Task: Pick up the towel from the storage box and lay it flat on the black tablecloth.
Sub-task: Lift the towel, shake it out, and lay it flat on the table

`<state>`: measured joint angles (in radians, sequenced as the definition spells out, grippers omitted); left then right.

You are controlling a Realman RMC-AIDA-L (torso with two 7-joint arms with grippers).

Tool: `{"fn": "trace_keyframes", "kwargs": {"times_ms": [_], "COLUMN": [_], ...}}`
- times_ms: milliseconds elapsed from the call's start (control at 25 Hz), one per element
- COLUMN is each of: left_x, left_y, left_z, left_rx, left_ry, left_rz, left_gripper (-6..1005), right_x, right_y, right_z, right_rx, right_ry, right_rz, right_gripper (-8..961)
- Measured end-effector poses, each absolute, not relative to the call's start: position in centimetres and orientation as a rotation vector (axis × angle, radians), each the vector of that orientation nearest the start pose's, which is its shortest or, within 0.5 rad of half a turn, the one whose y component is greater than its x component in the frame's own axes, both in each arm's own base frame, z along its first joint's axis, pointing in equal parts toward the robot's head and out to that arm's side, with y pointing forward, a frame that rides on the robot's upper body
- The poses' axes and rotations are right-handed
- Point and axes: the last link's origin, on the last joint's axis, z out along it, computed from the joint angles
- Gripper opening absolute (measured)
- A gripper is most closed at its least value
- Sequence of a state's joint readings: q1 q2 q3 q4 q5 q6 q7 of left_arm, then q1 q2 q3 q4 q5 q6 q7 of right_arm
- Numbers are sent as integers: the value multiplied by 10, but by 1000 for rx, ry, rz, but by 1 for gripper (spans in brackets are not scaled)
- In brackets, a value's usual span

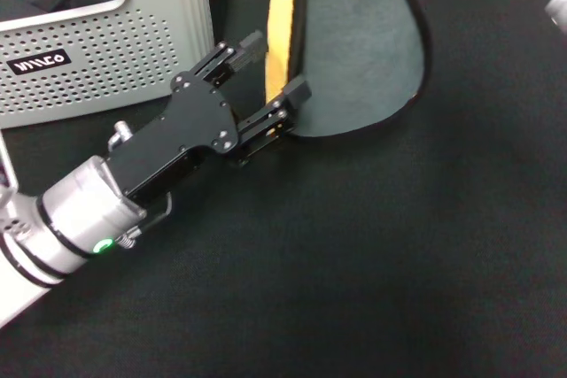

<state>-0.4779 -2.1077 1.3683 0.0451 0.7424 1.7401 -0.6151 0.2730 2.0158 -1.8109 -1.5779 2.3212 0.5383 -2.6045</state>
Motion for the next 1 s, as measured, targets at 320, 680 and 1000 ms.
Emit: {"fn": "trace_keyframes", "kwargs": {"times_ms": [320,680,1000], "left_x": [-241,-240,-234], "left_y": [284,297,291], "left_z": [-42,-45,-40], "left_rx": [-2144,-2141,-2139], "left_ry": [-383,-402,-374], "left_rz": [-1384,-1329,-1408], "left_gripper": [765,771,771], "right_x": [36,29,28], "right_y": [345,347,359], "right_z": [31,31,27], "right_rx": [-1951,-1949,-1944], "right_ry": [-560,-568,-555], "right_rz": [833,850,798], "right_gripper": [13,14,14]}}
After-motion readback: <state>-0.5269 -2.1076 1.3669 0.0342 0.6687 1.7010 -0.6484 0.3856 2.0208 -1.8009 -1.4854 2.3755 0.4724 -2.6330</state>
